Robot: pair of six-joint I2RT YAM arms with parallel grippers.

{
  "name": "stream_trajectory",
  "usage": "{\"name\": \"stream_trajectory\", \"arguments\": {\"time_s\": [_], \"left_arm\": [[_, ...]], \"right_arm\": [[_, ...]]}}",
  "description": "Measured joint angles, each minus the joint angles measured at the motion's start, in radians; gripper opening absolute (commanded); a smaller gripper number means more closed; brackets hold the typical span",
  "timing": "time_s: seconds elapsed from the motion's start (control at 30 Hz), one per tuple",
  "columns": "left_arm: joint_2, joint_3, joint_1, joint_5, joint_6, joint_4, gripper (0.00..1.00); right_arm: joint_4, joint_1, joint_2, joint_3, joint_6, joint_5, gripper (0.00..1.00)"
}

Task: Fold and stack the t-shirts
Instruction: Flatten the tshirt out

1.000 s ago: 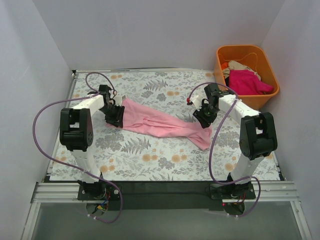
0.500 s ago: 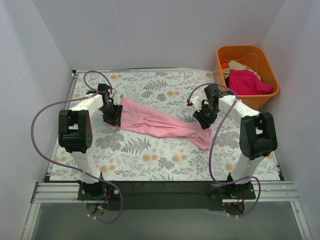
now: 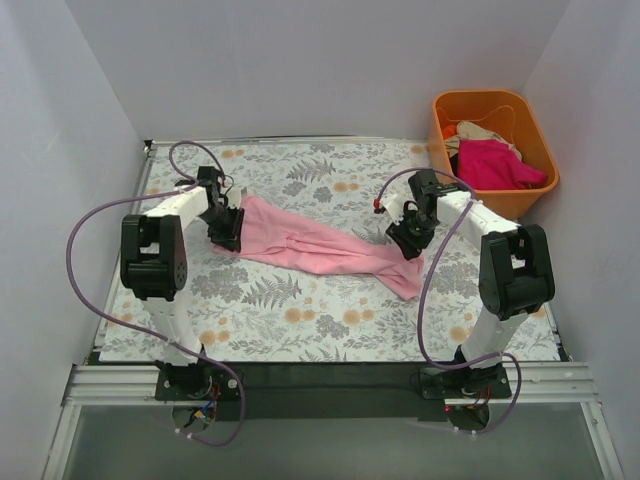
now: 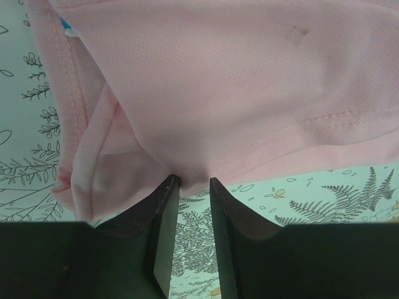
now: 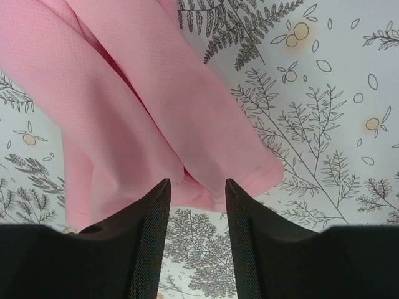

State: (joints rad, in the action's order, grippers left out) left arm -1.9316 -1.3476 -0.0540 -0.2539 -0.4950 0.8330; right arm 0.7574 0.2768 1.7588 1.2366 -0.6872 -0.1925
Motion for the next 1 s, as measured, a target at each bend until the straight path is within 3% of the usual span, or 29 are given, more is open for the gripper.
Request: {"name": "stream_trajectory", "arguments": {"time_s": [0.13, 0.27, 0.47, 0.6, 0.8, 0.9, 1.0], "left_arm": [[-0.026, -0.009, 0.0, 0.001, -0.008, 0.0, 0.27], [-0.027, -0.011, 0.001, 0.005, -0.022, -0.002, 0.0], [-0.016, -0.064, 0.001, -0.029, -0.03, 0.032, 0.0], [0.039, -0.159, 0.001, -0.051, -0.036, 0.053, 0.0], [0.166, -0.274, 0.005, -0.056, -0.053, 0.048, 0.0], [0.177, -0.314, 0.012, -0.069, -0.072, 0.045, 0.0], [0.159, -0.351, 0.019, -0.084, -0.091, 0.053, 0.0]], "right_arm": [[0.0, 0.0, 0.0, -0.005, 0.0, 0.0, 0.41], [-0.002, -0.002, 0.0, -0.005, 0.0, 0.002, 0.41], [-0.004, -0.012, 0.0, -0.005, 0.0, 0.004, 0.41], [-0.005, -0.028, 0.0, -0.005, -0.001, 0.003, 0.5], [-0.008, -0.034, 0.0, 0.014, 0.0, -0.004, 0.51], [-0.011, -0.032, 0.001, 0.042, 0.005, -0.034, 0.59], [-0.021, -0.022, 0.001, 0.042, 0.006, -0.066, 0.61]]}}
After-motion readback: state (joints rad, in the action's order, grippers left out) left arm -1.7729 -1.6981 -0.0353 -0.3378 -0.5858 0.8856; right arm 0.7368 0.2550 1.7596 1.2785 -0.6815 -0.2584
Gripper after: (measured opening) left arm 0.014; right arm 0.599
